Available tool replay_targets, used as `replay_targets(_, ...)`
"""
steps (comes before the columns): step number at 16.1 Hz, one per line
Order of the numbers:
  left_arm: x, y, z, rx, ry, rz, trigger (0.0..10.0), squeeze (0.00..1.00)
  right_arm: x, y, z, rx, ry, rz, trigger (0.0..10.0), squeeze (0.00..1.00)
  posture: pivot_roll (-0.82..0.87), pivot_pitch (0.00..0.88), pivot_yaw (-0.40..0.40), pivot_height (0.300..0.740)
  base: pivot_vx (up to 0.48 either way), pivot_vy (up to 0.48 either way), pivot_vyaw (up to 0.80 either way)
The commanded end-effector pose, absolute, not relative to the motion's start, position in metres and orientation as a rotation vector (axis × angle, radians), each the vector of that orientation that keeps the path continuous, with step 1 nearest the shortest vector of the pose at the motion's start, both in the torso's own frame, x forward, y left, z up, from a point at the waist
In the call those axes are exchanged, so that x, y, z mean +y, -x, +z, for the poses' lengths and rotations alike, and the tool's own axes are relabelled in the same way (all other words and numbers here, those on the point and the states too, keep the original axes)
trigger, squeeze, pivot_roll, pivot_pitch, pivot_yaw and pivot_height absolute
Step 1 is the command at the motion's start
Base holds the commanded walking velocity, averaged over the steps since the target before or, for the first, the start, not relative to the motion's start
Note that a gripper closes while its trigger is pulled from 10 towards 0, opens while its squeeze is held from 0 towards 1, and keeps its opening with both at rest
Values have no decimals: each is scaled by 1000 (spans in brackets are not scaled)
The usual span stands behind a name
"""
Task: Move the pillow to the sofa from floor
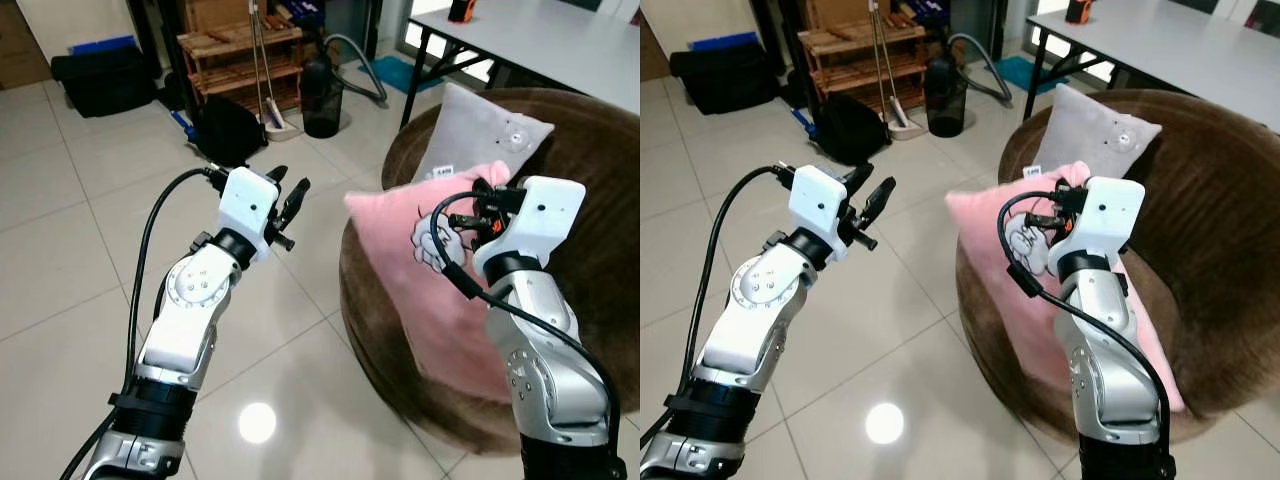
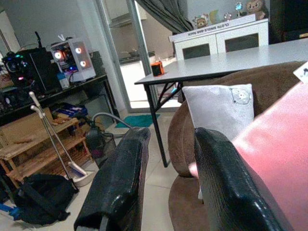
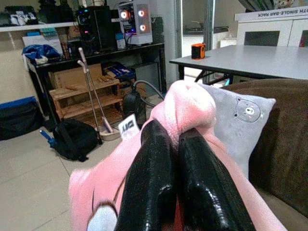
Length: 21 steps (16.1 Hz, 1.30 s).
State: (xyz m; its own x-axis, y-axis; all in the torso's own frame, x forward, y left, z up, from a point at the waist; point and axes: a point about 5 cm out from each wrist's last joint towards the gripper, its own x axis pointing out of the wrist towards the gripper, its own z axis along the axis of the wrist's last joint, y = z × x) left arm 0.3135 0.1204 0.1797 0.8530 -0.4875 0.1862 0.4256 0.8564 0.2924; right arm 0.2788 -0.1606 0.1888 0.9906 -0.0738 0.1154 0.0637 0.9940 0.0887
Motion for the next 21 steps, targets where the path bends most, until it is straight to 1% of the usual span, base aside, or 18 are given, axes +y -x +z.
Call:
replay_targets(1,121,-314,181,-256,-246,-489,10000,0,-159,-279,198,-156,-83,-64,10000,0,-37,13,-15,740,349,0,-800)
replay_targets(11,118,-314,178,-238,-266,-537,10000,0,-162,-278,193,-141,-106,-110,10000,0,-35,24,9,740,351,0,-800)
replay_targets(15,119,-312,177,-235,-270,-543,10000,0,-159,-278,193,-136,-123,-99,10000,0,-25,31,-3,740,352,0,-800)
replay_targets(18,120,-307,174,-215,-272,-574,10000,0,-152,-279,195,-126,-212,-53,10000,0,-18,35,-16,740,96,0,0)
replay_targets(21,124,-299,173,-232,-278,-589,10000,0,-141,-283,205,-107,-248,27,10000,0,-11,42,-35,740,0,0,0)
